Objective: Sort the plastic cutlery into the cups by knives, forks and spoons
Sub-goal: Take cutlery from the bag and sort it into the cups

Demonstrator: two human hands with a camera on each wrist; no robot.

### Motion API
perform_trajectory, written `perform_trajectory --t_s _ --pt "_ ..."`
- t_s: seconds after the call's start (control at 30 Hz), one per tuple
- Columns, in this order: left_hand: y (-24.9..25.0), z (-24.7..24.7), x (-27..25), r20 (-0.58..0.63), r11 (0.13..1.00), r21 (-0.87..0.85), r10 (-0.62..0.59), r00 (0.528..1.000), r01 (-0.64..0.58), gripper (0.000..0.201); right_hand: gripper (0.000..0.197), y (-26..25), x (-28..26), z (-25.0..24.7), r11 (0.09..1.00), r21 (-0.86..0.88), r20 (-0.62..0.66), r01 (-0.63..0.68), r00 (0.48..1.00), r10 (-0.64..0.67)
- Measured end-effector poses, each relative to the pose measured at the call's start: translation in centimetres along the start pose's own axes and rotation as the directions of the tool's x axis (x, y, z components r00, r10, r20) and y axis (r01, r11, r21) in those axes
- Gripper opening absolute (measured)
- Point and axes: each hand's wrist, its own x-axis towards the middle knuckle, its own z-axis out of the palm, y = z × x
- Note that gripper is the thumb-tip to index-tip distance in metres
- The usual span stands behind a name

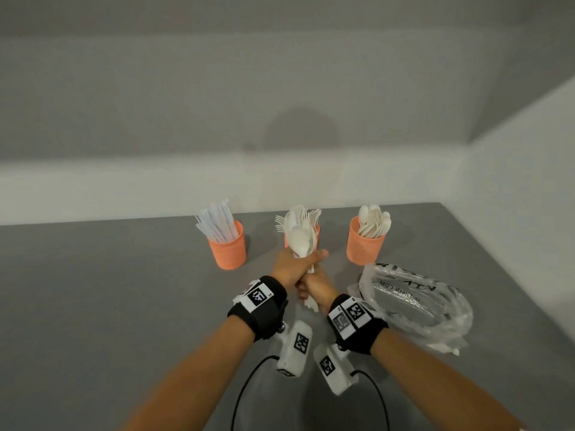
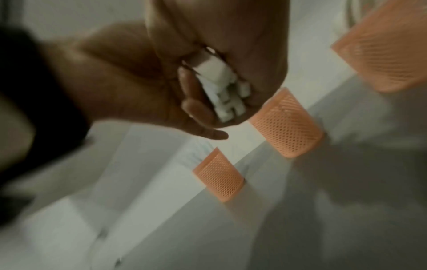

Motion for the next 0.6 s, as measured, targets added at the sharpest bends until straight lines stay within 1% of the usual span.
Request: perform_trajectory --t_s 0.03,0.07,0.1,0.13,0.2,0.23,0.3,0.4,0.43,0.5,0.53,0.6 --pt "0.2 -0.3 0.0 0.080 1.000 0.014 0.009 0.997 -0.010 0.056 0.022 0.0 0.1 -0.4 0.995 0.090 0.032 -0.045 0.999 0.042" --pt "0.3 -0.6 0.0 0.122 1.000 -0.011 0.011 0.992 -0.010 0.070 0.025 -0.1 0.4 -0.9 0.981 0.172 0.084 -0.095 0.993 0.081" --pt "0.6 -1.0 0.0 0.108 0.998 -0.055 0.010 0.994 -0.004 0.076 0.026 -0.3 0.6 -1.5 0.965 0.226 0.146 -0.137 0.984 0.106" --pt "0.8 -1.4 0.2 0.050 0.994 -0.109 0.026 0.998 -0.020 0.072 0.025 -0.4 0.8 -1.9 0.958 0.236 0.197 -0.161 0.974 0.115" --pt "1.4 -2.2 0.5 -0.089 0.980 -0.175 0.075 0.993 -0.089 0.048 0.028 -0.7 1.0 -2.5 0.961 0.202 0.252 -0.189 0.958 0.135" --pt "1.9 -2.6 0.6 -0.129 0.975 -0.184 0.105 0.986 -0.128 0.036 0.028 -0.8 1.0 -2.5 0.964 0.183 0.262 -0.192 0.955 0.141" --pt "2.6 -3.2 0.9 -0.149 0.966 -0.173 0.169 0.974 -0.194 0.018 0.022 -0.9 0.9 -2.4 0.970 0.159 0.266 -0.184 0.954 0.138" --pt "3.1 -3.4 1.5 -0.181 0.962 -0.121 0.222 0.958 -0.246 0.006 0.013 -0.8 0.8 -2.1 0.975 0.139 0.242 -0.173 0.961 0.136" --pt "3.2 -3.5 1.6 -0.202 0.960 -0.098 0.239 0.950 -0.263 0.004 0.013 -0.7 0.8 -2.0 0.978 0.130 0.230 -0.164 0.964 0.131" --pt "3.1 -3.6 2.2 -0.237 0.962 -0.024 0.257 0.937 -0.271 0.016 0.013 -0.7 0.7 -1.9 0.982 0.120 0.218 -0.148 0.969 0.120" --pt "3.1 -3.7 2.4 -0.247 0.965 -0.003 0.253 0.935 -0.262 0.018 0.014 -0.7 0.6 -2.0 0.982 0.121 0.218 -0.144 0.969 0.115" --pt "3.2 -4.0 2.6 -0.276 0.965 0.007 0.255 0.927 -0.263 0.015 0.017 -0.8 0.6 -2.3 0.982 0.138 0.212 -0.130 0.972 0.099"
